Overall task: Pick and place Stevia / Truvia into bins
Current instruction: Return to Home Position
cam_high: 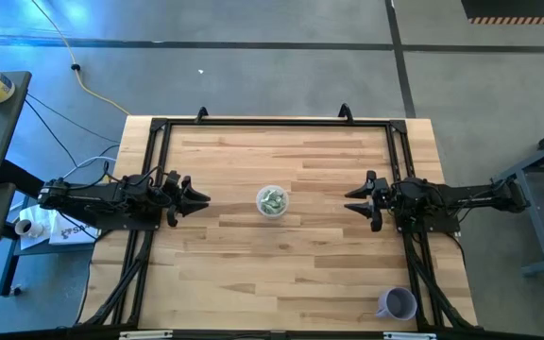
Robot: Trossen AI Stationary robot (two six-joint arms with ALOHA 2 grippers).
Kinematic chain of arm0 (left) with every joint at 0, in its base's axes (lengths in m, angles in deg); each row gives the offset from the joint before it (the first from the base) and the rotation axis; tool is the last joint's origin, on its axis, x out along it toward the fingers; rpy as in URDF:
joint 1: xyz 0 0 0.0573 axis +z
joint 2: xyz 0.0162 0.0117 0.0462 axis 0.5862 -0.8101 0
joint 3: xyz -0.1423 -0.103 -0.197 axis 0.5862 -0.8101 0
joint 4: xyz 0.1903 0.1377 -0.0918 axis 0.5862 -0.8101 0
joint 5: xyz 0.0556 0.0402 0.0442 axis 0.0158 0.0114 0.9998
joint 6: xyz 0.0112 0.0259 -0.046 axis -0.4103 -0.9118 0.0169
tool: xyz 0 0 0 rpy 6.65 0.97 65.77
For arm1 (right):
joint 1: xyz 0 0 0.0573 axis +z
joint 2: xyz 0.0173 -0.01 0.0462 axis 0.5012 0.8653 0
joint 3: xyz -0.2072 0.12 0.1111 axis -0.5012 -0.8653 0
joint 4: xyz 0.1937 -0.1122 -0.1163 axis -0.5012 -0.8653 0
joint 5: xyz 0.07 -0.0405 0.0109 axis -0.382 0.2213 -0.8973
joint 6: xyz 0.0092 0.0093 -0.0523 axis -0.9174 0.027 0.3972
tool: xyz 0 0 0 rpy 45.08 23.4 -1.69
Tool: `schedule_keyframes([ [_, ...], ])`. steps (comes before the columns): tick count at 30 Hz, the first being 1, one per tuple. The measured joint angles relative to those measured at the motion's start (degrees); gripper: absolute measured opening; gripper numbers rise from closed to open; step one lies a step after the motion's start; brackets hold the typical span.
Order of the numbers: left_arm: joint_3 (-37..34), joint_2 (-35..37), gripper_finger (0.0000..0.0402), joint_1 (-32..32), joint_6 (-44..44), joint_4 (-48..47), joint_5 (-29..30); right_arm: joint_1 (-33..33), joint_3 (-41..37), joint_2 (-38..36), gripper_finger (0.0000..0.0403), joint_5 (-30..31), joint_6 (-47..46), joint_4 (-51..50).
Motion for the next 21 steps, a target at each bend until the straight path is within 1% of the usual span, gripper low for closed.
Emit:
schedule_keyframes([
  [6,0.0,0.0,0.0156,0.0,0.0,0.0,0.0,0.0,0.0,0.0,0.0156,0.0,0.0,0.0],
  [15,0.0,0.0,0.0156,0.0,0.0,0.0,0.0,0.0,0.0,0.0,0.0163,0.0,0.0,0.0],
  [21,0.0,0.0,0.0156,0.0,0.0,0.0,0.0,0.0,0.0,0.0,0.0157,0.0,0.0,0.0],
])
